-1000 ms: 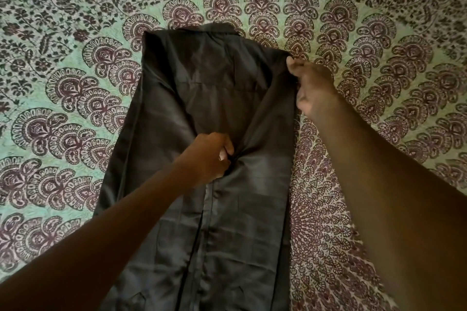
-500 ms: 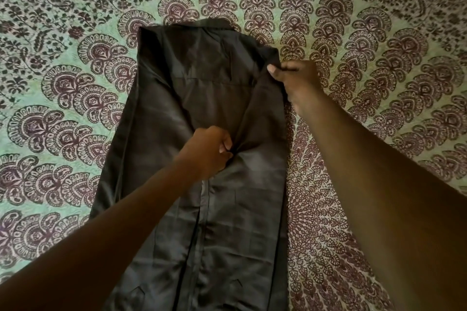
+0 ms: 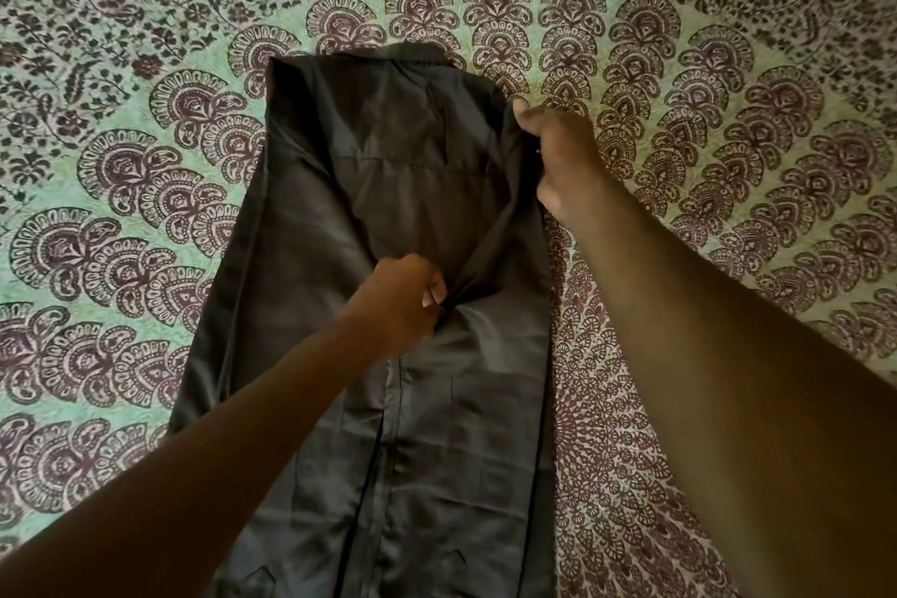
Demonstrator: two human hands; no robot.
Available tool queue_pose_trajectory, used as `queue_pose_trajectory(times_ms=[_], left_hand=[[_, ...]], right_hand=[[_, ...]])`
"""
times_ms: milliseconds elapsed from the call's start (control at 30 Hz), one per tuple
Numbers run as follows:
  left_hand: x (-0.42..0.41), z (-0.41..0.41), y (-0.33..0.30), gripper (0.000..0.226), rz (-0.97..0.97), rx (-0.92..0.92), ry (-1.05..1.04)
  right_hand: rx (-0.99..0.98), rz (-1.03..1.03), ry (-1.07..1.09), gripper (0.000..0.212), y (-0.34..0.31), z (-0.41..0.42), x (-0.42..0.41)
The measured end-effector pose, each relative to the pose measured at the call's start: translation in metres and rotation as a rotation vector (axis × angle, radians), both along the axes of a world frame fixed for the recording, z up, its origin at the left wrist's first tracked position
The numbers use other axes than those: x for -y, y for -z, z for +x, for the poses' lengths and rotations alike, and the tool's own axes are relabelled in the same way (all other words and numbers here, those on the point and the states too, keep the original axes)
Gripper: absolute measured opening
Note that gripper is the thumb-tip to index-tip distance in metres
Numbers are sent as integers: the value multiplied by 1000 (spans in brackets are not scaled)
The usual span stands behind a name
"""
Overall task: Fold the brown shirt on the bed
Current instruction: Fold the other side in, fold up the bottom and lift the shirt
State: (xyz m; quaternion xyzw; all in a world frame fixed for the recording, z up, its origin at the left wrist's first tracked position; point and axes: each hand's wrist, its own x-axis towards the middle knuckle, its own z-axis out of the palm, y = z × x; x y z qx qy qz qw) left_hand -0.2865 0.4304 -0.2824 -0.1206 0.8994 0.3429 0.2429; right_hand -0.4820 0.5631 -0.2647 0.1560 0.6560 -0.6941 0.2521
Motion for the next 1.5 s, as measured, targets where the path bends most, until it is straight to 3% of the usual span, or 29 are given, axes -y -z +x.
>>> queue_pose_trajectory(times_ms=[167, 233, 333, 500, 633, 733, 867, 967, 1133, 1300, 1367, 1500], left_hand=[[1, -1, 0, 25, 4, 4, 10], [1, -1, 1, 26, 7, 7, 3], [2, 0, 0, 23, 11, 10, 2], [-6, 9, -3, 20, -30, -55, -49], [-14, 20, -11, 16, -20, -122, -158], [-14, 23, -18, 18, -13, -118, -209], [-16, 26, -19, 15, -19, -145, -198], [-19, 28, -21, 14, -75, -171, -263], [-27, 26, -28, 11, -61, -267, -283], [-30, 31, -23, 15, -113, -240, -53], [-29, 32, -18, 8, -148, -236, -13], [-31, 43, -12, 19, -267, -377, 49]], right_hand=[[-27, -1, 101, 25, 8, 4, 2], [-89, 86, 114, 25, 12, 4, 4], [-177, 281, 93, 5, 16, 3, 10], [-299, 547, 130, 15, 9, 6, 9], [-837, 860, 57, 17, 11, 55, -22], [-1116, 891, -244, 17, 28, 93, -41], [-1068, 994, -557, 46, 56, 96, -51], [-1039, 1003, -667, 49, 55, 86, -53], [-1074, 1035, -488, 37, 27, 131, -60], [-1029, 1085, -717, 48, 39, 203, -95], [-960, 1136, -620, 48, 42, 213, -107], [-882, 1042, -381, 35, 34, 232, -112]])
